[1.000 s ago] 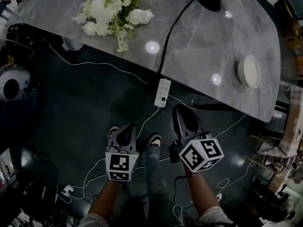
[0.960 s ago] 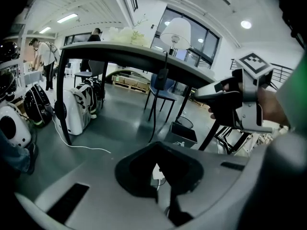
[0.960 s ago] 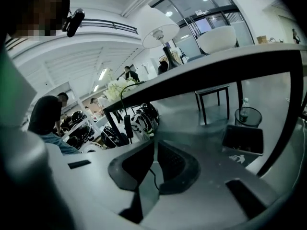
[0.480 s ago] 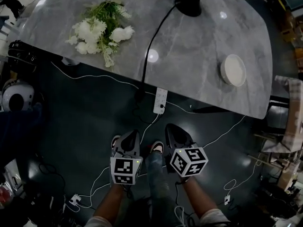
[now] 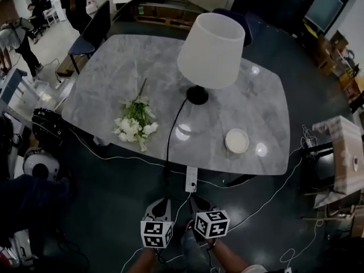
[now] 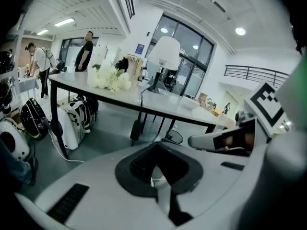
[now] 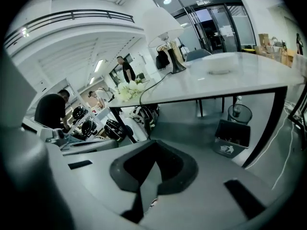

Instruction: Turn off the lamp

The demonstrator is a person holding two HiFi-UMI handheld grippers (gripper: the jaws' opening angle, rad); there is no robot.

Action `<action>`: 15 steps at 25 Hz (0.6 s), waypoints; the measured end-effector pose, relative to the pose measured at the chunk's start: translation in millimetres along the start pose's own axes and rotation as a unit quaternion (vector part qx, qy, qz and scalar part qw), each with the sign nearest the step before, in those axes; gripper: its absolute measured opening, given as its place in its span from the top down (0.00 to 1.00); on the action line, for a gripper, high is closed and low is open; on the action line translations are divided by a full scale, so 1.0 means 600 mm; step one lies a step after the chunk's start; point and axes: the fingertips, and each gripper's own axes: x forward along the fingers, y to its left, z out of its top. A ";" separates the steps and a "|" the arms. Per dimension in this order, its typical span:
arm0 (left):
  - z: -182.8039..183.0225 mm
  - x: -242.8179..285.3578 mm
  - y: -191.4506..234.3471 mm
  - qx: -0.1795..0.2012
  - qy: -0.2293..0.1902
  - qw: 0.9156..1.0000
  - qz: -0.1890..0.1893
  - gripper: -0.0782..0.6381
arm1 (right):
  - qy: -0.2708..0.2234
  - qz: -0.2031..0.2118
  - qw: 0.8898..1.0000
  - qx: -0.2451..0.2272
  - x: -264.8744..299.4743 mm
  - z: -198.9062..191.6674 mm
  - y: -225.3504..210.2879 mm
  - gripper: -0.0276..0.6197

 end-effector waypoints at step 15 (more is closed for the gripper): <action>0.206 -0.128 -0.074 -0.012 -0.088 0.996 -0.001 0.90 | -0.088 -0.006 0.996 -0.026 -0.176 0.188 0.052 0.96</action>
